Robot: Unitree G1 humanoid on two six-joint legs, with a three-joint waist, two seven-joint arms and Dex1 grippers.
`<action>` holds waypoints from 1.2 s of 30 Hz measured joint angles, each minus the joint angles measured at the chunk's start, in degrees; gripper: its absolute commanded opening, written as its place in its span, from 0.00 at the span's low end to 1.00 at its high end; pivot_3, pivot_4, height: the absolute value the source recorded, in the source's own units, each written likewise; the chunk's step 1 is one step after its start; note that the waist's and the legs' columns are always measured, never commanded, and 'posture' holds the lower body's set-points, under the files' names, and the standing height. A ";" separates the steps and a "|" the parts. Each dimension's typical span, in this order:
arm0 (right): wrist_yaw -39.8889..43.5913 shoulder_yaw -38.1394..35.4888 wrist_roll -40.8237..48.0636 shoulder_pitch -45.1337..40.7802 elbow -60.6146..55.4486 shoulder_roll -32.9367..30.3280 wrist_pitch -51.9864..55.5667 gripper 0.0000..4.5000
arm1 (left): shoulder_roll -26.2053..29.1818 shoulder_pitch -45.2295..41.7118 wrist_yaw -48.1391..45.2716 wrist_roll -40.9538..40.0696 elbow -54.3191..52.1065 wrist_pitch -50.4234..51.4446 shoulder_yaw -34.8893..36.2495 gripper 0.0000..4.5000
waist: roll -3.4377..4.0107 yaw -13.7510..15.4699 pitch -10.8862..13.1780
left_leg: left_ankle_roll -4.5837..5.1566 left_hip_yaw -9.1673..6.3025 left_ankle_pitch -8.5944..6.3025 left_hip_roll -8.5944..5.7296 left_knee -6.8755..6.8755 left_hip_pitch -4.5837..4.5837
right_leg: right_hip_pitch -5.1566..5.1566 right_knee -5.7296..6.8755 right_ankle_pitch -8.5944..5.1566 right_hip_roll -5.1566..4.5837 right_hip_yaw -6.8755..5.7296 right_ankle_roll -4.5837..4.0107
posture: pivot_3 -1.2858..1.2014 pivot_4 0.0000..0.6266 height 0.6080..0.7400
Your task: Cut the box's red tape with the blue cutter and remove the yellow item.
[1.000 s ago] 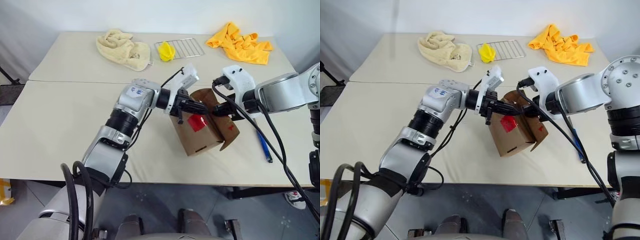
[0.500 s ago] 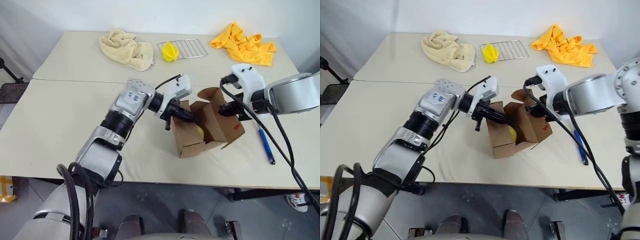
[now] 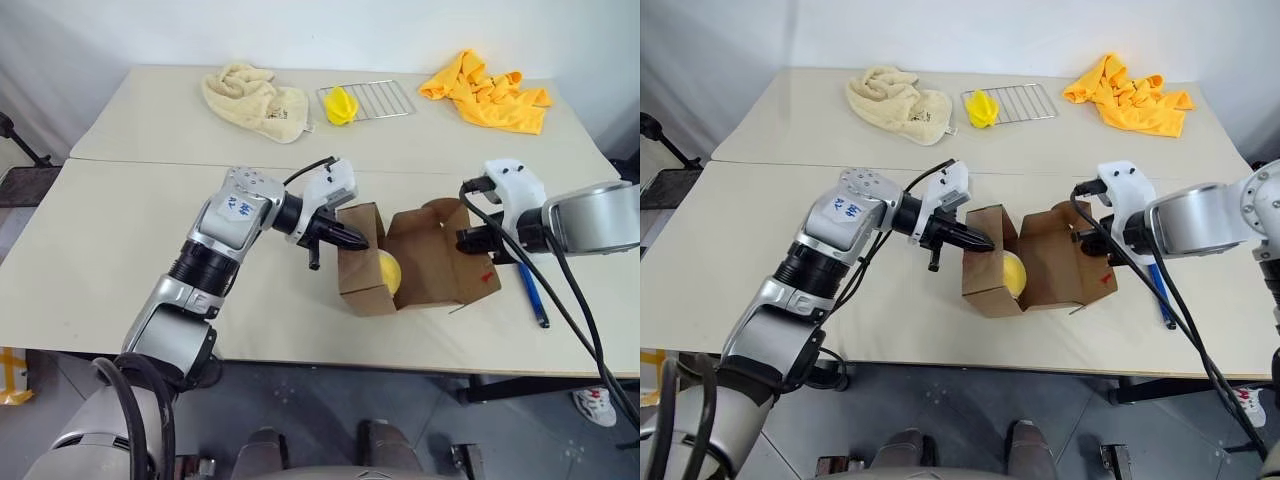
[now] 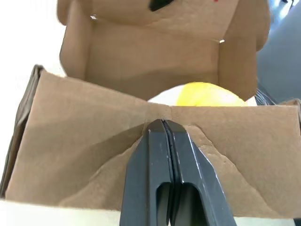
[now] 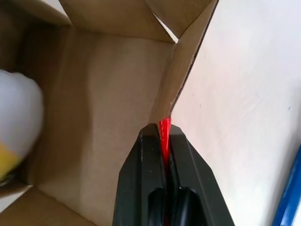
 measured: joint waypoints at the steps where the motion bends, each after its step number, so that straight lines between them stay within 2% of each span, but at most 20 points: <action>1: 0.27 -0.55 0.00 1.05 -0.05 -0.03 -0.35 0.01 | 0.35 0.68 0.52 -0.11 -1.31 1.10 0.25 0.00 | 0.00 0.03 -0.01 | 0.00 -0.01 0.00 0.00 0.00 0.02 | 0.02 0.00 0.00 0.00 0.00 0.00 | 0.52 0.24 1.00; 11: 1.60 -3.49 -0.10 7.52 0.06 0.77 -2.68 0.01 | 1.93 4.59 4.78 -1.06 -6.73 5.77 0.96 0.00 | -0.02 1.38 -0.04 | 0.01 -0.02 0.00 0.00 0.14 0.09 | 0.13 0.06 0.04 0.00 0.00 -0.04 | 0.52 0.24 1.00; 18: 1.82 -4.40 -0.24 11.02 0.10 2.85 -3.89 0.01 | 2.56 6.74 7.02 -0.06 -5.34 6.74 -1.21 0.00 | -0.01 2.01 -0.06 | 0.13 -0.04 -0.04 0.00 0.27 0.18 | 0.40 -0.11 0.18 0.00 -0.03 -0.03 | 0.52 0.24 1.00; 25: 1.74 -4.40 -0.34 13.01 -0.05 4.59 -5.34 0.01 | 1.32 9.04 8.65 0.64 -0.72 5.82 -3.63 0.00 | -0.03 1.37 -0.04 | 0.14 -0.04 -0.04 0.00 0.24 0.06 | 0.24 -0.09 0.18 0.01 -0.03 -0.02 | 0.52 0.24 1.00; 30: 5.36 -6.23 -8.96 13.75 -3.89 6.91 -6.14 0.01 | 0.73 8.41 8.84 0.83 0.88 4.82 -3.64 0.00 | -0.03 1.22 -0.04 | 0.15 -0.04 -0.03 0.00 0.25 0.08 | 0.25 -0.07 0.20 0.01 -0.02 -0.02 | 0.52 0.24 1.00; 33: 8.67 -7.74 -15.33 14.82 -5.74 8.35 -6.26 0.15 | 0.17 7.98 8.95 1.02 1.78 4.13 -3.70 0.00 | -0.03 1.38 -0.04 | 0.16 -0.04 -0.03 0.00 0.26 0.07 | 0.26 -0.08 0.21 0.01 -0.02 -0.01 | 0.52 0.24 1.00; 36: 11.92 -9.08 -19.64 16.23 -6.51 10.17 -6.11 0.36 | -0.32 7.23 9.08 1.26 3.11 3.47 -3.71 0.00 | -0.03 1.36 -0.04 | 0.16 -0.02 -0.02 -0.01 0.25 0.08 | 0.26 -0.09 0.22 0.01 -0.02 0.00 | 0.52 0.24 1.00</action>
